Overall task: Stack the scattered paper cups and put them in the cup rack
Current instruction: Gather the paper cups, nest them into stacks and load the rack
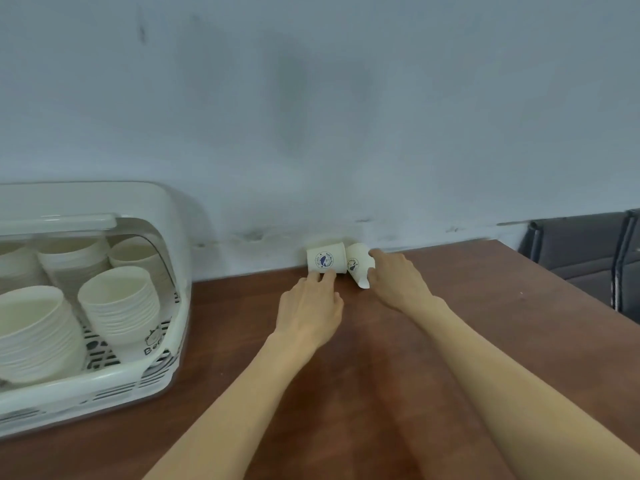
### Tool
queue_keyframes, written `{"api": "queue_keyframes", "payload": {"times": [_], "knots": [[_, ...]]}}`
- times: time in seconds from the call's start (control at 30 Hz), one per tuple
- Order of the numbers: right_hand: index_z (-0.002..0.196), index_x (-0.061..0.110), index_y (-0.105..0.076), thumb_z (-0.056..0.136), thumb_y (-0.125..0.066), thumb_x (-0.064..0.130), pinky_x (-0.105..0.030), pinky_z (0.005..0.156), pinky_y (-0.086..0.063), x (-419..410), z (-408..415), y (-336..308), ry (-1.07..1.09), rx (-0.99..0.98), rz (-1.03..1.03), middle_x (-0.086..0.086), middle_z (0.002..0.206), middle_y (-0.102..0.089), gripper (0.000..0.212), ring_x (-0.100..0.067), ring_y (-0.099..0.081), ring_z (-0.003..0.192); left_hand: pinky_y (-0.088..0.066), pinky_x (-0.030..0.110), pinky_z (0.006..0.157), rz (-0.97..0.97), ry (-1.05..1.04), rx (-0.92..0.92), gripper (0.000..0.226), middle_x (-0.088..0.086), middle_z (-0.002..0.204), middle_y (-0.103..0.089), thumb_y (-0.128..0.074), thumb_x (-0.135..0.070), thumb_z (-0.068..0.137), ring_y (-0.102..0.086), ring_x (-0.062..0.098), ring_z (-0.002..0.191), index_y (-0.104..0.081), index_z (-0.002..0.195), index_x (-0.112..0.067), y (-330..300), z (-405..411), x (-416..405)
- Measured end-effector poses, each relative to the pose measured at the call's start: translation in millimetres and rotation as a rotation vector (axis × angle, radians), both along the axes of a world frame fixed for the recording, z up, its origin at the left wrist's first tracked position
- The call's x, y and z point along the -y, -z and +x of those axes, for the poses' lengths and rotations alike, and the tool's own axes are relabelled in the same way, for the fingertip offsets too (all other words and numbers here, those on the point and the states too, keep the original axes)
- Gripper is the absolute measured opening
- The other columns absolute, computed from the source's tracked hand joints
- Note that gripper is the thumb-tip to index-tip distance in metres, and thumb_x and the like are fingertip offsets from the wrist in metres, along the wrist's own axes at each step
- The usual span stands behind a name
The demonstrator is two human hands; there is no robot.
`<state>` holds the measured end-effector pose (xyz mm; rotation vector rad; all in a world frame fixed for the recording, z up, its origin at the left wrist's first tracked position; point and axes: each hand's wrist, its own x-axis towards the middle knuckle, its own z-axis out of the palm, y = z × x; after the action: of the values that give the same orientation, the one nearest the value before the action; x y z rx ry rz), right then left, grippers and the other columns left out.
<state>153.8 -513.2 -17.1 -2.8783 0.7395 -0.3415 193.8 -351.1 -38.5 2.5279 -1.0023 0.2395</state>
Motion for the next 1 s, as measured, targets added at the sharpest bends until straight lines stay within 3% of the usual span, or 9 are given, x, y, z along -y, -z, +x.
{"api": "queue_keyframes", "payload": {"times": [0.13,0.27,0.4,0.5,0.57,0.63,0.8,1.0], "knots": [[0.137,0.015,-0.045,0.091,-0.04,0.008,-0.039,0.079,-0.044,31.3,37.0,2.6,0.01,-0.019,0.012,-0.017,0.123,-0.056,0.047,-0.037,-0.053,0.111,-0.041,0.036,0.072,0.02,-0.006,0.037,0.036,0.005,0.117,-0.053,-0.037,-0.031,0.098,-0.055,0.027,0.103,-0.044,0.131,-0.019,6.4,19.8,18.3],[0.134,0.016,-0.049,0.09,-0.038,0.007,-0.043,0.089,-0.048,61.2,69.7,4.9,-0.039,-0.105,-0.031,-0.017,0.125,-0.057,0.045,-0.036,-0.051,0.113,-0.037,0.034,0.065,0.038,-0.008,0.086,0.035,0.006,0.114,-0.052,-0.038,-0.028,0.098,-0.055,0.027,0.1,-0.045,0.131,-0.018,12.3,36.1,31.8],[0.147,0.029,-0.034,0.095,-0.037,0.015,-0.039,0.097,-0.042,78.7,90.6,4.6,-0.088,-0.233,0.021,-0.012,0.142,-0.047,0.054,-0.032,-0.046,0.125,-0.034,0.033,0.064,0.08,-0.013,0.103,0.032,0.006,0.113,-0.052,-0.038,-0.025,0.098,-0.054,0.026,0.097,-0.046,0.128,-0.017,14.0,53.2,45.0],[0.149,0.031,-0.027,0.095,-0.035,0.018,-0.038,0.099,-0.043,84.3,99.2,6.3,-0.115,-0.334,0.056,-0.009,0.147,-0.042,0.056,-0.029,-0.046,0.125,-0.032,0.034,0.063,0.128,-0.006,0.097,0.029,0.006,0.11,-0.051,-0.037,-0.023,0.097,-0.044,0.022,0.084,-0.046,0.123,-0.015,13.5,62.5,54.5],[0.149,0.032,-0.027,0.094,-0.034,0.017,-0.039,0.103,-0.041,86.5,101.3,9.1,-0.12,-0.374,0.088,-0.006,0.15,-0.039,0.058,-0.027,-0.045,0.129,-0.032,0.034,0.063,0.155,-0.012,0.097,0.025,0.007,0.11,-0.051,-0.038,-0.022,0.097,-0.038,0.021,0.08,-0.047,0.119,-0.014,13.6,68.0,59.9],[0.148,0.033,-0.031,0.091,-0.034,0.016,-0.039,0.103,-0.041,87.3,99.6,10.8,-0.125,-0.382,0.11,-0.005,0.151,-0.038,0.059,-0.027,-0.045,0.129,-0.033,0.035,0.064,0.178,-0.01,0.1,0.024,0.008,0.112,-0.051,-0.038,-0.021,0.096,-0.043,0.023,0.084,-0.047,0.117,-0.014,12.5,72.1,63.4],[0.129,0.013,-0.048,0.086,-0.039,0.008,-0.035,0.078,-0.047,91.3,79.7,6.3,-0.12,-0.254,0.09,-0.014,0.121,-0.057,0.044,-0.03,-0.056,0.102,-0.032,0.034,0.066,0.279,0.006,0.192,0.028,0.01,0.116,-0.05,-0.041,-0.016,0.096,-0.051,0.028,0.101,-0.045,0.123,-0.011,10.7,78.9,73.1],[0.107,0.008,-0.057,0.089,-0.041,0.011,-0.032,0.069,-0.041,94.6,58.2,-7.9,-0.118,-0.195,-0.033,-0.014,0.105,-0.061,0.025,-0.029,-0.053,0.09,-0.034,0.035,0.065,0.358,0.06,0.321,0.056,0.012,0.125,-0.046,-0.046,-0.006,0.093,-0.048,0.029,0.11,-0.028,0.145,-0.016,8.1,86.5,97.1]]}}
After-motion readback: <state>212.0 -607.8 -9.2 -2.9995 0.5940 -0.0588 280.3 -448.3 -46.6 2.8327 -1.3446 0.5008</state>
